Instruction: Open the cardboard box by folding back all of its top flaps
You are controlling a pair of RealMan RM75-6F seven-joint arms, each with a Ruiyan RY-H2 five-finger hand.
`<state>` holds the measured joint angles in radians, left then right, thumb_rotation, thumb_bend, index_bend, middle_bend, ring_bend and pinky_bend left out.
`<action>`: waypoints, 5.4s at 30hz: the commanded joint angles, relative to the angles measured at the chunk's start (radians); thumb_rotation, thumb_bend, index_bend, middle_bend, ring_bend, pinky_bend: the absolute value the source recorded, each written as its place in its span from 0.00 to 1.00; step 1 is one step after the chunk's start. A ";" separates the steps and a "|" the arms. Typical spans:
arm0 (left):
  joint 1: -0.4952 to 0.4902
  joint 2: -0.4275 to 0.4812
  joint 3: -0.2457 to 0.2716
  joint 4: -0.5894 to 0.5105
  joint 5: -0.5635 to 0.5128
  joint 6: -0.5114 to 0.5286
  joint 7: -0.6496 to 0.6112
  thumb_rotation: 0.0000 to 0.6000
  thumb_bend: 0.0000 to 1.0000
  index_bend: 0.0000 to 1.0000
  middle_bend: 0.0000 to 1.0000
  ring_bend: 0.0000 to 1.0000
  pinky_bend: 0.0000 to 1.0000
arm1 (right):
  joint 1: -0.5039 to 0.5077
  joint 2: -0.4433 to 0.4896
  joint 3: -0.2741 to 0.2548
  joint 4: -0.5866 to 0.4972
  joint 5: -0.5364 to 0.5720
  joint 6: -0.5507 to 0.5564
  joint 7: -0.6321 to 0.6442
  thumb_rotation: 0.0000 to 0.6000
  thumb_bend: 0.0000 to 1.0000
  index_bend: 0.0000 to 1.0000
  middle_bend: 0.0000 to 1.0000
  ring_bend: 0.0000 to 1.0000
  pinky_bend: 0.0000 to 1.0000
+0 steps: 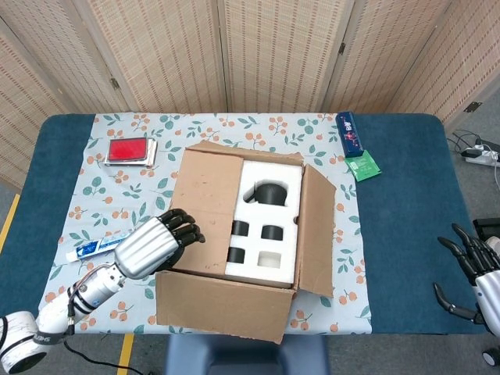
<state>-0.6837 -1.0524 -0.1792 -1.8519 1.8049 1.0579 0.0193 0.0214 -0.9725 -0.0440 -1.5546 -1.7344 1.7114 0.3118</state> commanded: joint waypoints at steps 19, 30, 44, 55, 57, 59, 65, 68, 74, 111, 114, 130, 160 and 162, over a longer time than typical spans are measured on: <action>-0.309 -0.308 -0.009 0.316 -0.039 -0.178 -0.131 1.00 0.84 0.41 0.44 0.28 0.27 | -0.065 0.022 -0.010 0.065 0.047 0.023 0.104 0.43 0.50 0.11 0.00 0.09 0.12; -0.344 -0.359 0.013 0.417 -0.077 -0.177 -0.090 1.00 0.84 0.41 0.45 0.27 0.27 | -0.079 0.032 -0.014 0.084 0.040 0.028 0.153 0.43 0.50 0.11 0.00 0.09 0.12; -0.336 -0.327 0.035 0.415 -0.131 -0.149 -0.082 1.00 0.85 0.41 0.52 0.30 0.28 | -0.074 0.036 -0.008 0.082 0.041 0.005 0.170 0.43 0.50 0.11 0.00 0.09 0.12; -0.336 -0.344 0.056 0.461 -0.136 -0.122 -0.085 1.00 0.84 0.40 0.52 0.30 0.28 | -0.067 0.034 -0.007 0.079 0.040 -0.019 0.164 0.43 0.50 0.06 0.00 0.09 0.12; -0.335 -0.349 0.060 0.476 -0.139 -0.118 -0.080 1.00 0.84 0.40 0.52 0.29 0.28 | -0.065 0.034 -0.008 0.079 0.037 -0.023 0.168 0.44 0.50 0.03 0.00 0.09 0.12; -0.335 -0.348 0.060 0.481 -0.145 -0.117 -0.084 1.00 0.84 0.40 0.52 0.29 0.28 | -0.064 0.034 -0.007 0.079 0.038 -0.023 0.169 0.44 0.50 0.03 0.00 0.09 0.12; -0.334 -0.348 0.067 0.485 -0.154 -0.115 -0.080 1.00 0.84 0.40 0.52 0.30 0.27 | -0.052 0.032 -0.010 0.083 0.043 -0.057 0.172 0.44 0.50 0.03 0.00 0.09 0.12; -0.333 -0.346 0.070 0.476 -0.151 -0.107 -0.074 1.00 0.84 0.40 0.52 0.30 0.27 | -0.049 0.032 -0.009 0.083 0.046 -0.063 0.174 0.44 0.50 0.02 0.00 0.09 0.12; -0.334 -0.348 0.078 0.460 -0.152 -0.106 -0.052 1.00 0.84 0.40 0.52 0.30 0.27 | -0.052 0.032 -0.005 0.084 0.048 -0.055 0.178 0.44 0.50 0.02 0.00 0.09 0.12; -0.230 -0.219 -0.018 0.321 -0.266 0.059 0.149 1.00 0.85 0.42 0.55 0.32 0.24 | -0.046 0.042 -0.015 0.083 0.019 -0.052 0.211 0.44 0.50 0.02 0.00 0.10 0.12; -0.215 -0.186 -0.037 0.316 -0.294 0.071 0.152 1.00 0.85 0.42 0.55 0.32 0.21 | -0.043 0.041 -0.018 0.079 0.015 -0.058 0.206 0.44 0.50 0.02 0.00 0.09 0.12; -0.168 -0.121 -0.058 0.346 -0.347 0.089 0.157 1.00 0.85 0.43 0.56 0.32 0.17 | -0.029 0.035 -0.024 0.056 0.014 -0.090 0.173 0.44 0.50 0.02 0.00 0.10 0.12; -0.076 -0.023 -0.064 0.415 -0.420 0.109 0.163 1.00 0.86 0.43 0.56 0.33 0.15 | -0.038 0.037 -0.025 0.045 0.018 -0.072 0.169 0.44 0.50 0.02 0.00 0.09 0.12; -0.066 -0.014 -0.064 0.421 -0.427 0.115 0.163 1.00 0.86 0.43 0.56 0.33 0.15 | -0.039 0.037 -0.024 0.045 0.019 -0.071 0.169 0.44 0.50 0.02 0.00 0.09 0.12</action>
<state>-0.7522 -1.0688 -0.2431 -1.4333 1.3804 1.1706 0.1824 -0.0171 -0.9356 -0.0681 -1.5097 -1.7158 1.6400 0.4806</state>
